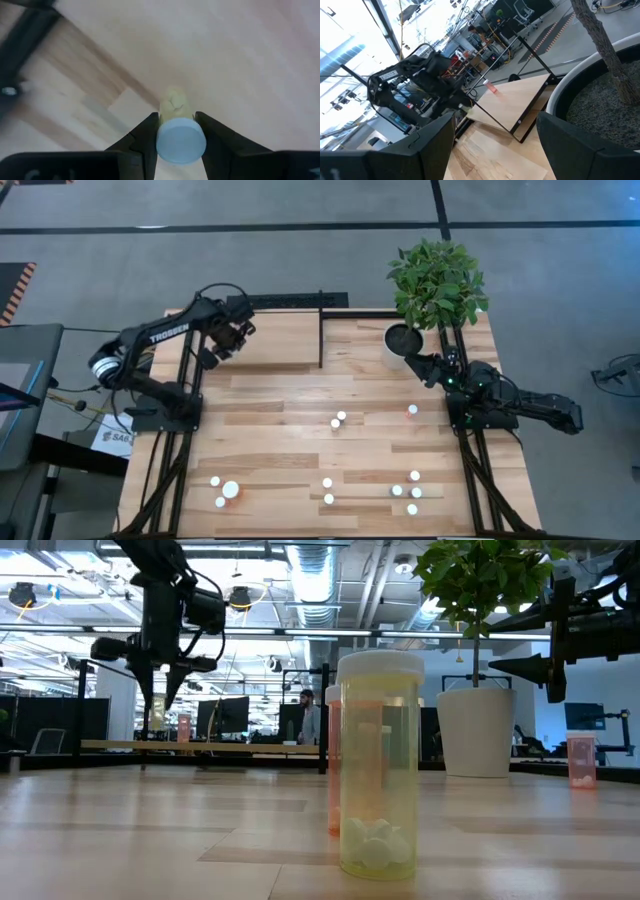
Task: Pick and place medicine bottles onto shelf by color
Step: Put the yellow pill bottle on the shelf
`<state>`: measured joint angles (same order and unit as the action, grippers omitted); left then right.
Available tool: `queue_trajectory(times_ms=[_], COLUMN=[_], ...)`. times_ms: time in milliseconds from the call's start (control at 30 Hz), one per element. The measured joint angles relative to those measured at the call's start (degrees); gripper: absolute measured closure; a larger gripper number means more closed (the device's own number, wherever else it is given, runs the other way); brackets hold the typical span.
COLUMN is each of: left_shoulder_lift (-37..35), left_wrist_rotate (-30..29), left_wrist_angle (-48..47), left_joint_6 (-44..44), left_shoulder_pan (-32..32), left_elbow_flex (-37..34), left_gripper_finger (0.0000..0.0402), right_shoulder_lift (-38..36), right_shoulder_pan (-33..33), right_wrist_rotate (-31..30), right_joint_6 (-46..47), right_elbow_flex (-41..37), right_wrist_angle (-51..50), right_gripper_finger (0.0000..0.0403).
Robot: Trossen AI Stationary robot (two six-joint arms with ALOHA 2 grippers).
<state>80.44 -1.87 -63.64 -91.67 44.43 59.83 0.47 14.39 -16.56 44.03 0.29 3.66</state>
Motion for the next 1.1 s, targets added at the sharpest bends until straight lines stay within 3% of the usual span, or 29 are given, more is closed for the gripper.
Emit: queue_trajectory(times_ms=[400, 733, 1100], left_shoulder_lift=[5.4, 10.6, 10.8], left_wrist_rotate=[0.0, 1.8, 1.2], left_wrist_angle=[2.5, 2.5, 3.2], left_joint_6=[1.2, 0.9, -0.1], left_shoulder_pan=[9.3, 13.4, 16.9], left_elbow_flex=[4.1, 6.3, 6.5], left_gripper_finger=[0.0295, 0.0294, 0.0294], right_shoulder_lift=[0.0, 0.0, 0.0], right_shoulder_pan=[0.0, 0.0, 0.0], right_wrist_rotate=[0.0, 0.0, 0.0], right_joint_6=[0.0, 0.0, 0.0], right_elbow_flex=[0.0, 0.0, 0.0], right_wrist_angle=[0.0, 0.0, 0.0], right_gripper_finger=[0.01, 0.01, 0.01])
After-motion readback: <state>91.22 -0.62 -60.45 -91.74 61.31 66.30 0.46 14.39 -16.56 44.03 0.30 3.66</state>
